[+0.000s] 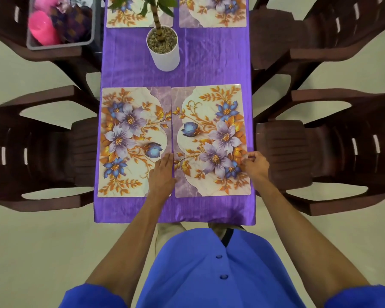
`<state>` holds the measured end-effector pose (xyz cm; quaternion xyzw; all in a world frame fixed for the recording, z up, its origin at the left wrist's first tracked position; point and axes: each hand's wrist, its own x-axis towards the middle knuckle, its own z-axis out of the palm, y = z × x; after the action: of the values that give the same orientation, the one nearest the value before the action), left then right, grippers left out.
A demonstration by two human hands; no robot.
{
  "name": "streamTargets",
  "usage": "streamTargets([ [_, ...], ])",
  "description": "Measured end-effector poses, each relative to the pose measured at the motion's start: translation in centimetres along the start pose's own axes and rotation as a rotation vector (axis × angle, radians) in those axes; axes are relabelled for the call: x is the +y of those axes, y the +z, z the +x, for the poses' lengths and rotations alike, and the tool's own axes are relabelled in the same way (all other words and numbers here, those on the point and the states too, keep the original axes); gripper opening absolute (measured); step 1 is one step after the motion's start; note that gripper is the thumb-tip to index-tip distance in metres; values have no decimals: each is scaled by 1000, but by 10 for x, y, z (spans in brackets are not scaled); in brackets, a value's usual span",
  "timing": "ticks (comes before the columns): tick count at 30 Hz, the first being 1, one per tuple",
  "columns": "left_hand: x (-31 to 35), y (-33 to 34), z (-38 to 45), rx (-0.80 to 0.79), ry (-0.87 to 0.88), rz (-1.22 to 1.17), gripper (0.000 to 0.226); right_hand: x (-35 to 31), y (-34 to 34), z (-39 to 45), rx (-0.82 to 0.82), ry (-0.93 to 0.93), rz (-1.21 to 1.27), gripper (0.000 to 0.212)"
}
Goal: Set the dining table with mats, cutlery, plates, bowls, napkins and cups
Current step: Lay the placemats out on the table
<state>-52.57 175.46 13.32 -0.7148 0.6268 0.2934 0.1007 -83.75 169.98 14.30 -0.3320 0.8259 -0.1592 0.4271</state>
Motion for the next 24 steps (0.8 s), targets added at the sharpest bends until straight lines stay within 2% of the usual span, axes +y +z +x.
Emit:
streamTargets([
  [6,-6,4,-4,-7,26,46,84,6,-3,9,-31,-7,7,14],
  [14,-5,7,-2,-2,28,36,81,10,-3,11,-37,12,-9,17],
  [24,-3,7,0,2,23,16,81,17,-5,10,30,-43,-67,22],
])
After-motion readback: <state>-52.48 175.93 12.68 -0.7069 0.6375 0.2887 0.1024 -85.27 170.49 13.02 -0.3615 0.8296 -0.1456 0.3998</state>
